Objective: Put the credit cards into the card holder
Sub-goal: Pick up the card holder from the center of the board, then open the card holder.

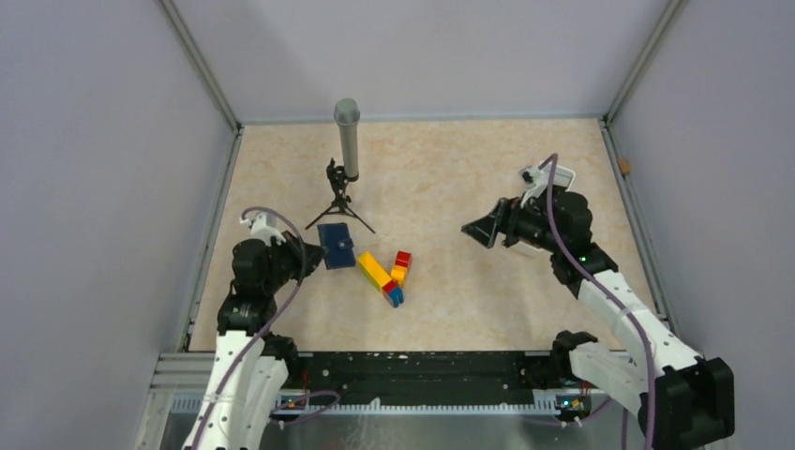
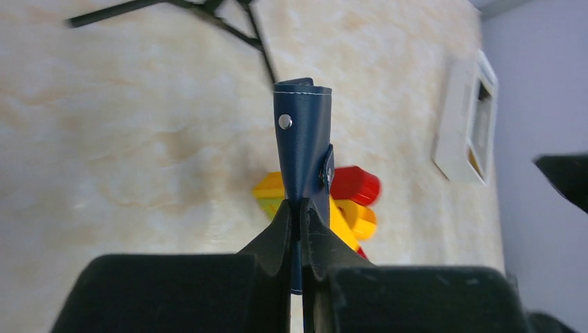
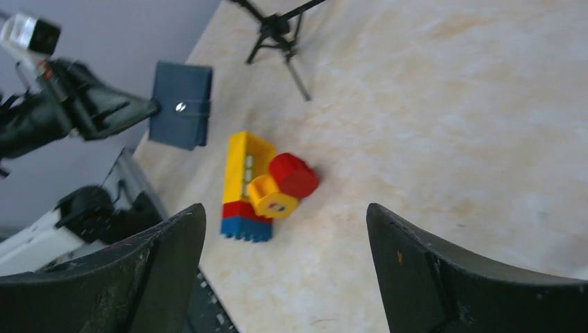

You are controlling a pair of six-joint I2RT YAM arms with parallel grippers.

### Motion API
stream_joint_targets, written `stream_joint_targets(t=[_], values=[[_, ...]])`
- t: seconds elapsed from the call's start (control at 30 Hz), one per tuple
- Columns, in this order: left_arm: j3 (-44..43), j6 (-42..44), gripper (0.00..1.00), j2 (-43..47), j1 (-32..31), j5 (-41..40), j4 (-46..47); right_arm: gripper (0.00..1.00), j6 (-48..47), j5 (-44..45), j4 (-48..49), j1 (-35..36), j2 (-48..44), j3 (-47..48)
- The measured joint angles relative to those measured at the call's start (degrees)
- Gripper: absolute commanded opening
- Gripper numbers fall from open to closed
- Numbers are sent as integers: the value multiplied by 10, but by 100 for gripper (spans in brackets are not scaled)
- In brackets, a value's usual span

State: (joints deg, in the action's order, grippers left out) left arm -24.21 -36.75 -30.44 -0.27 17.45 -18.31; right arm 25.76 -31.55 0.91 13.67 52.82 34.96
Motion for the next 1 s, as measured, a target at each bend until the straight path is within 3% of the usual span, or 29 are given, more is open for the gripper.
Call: stream_joint_targets(t=[0.23, 0.47, 0.57, 0.63, 0.7, 0.8, 0.83, 0.87, 0.97, 1.0], values=[[-51, 18, 0, 2, -94, 128, 23, 92, 88, -108, 125, 116, 69, 4], [-92, 19, 0, -71, -269, 166, 93, 93, 150, -140, 205, 160, 130, 15], [-101, 16, 0, -112, -309, 173, 133, 88, 158, -152, 219, 164, 132, 18], [-105, 14, 0, -132, -319, 176, 156, 80, 159, -163, 224, 169, 132, 23], [-109, 12, 0, -152, -325, 179, 178, 63, 159, -174, 229, 175, 132, 28], [-117, 7, 0, -182, -329, 183, 207, 16, 153, -194, 231, 186, 132, 37], [-120, 4, 3, -190, -329, 188, 214, 0, 151, -199, 233, 189, 132, 39], [-126, 1, 12, -198, -329, 195, 218, 0, 148, -201, 231, 188, 132, 41], [-154, -1, 69, -224, -329, 202, 211, 0, 142, -200, 229, 183, 131, 46], [-167, 9, 82, -236, -329, 203, 210, 0, 139, -201, 227, 186, 131, 48]])
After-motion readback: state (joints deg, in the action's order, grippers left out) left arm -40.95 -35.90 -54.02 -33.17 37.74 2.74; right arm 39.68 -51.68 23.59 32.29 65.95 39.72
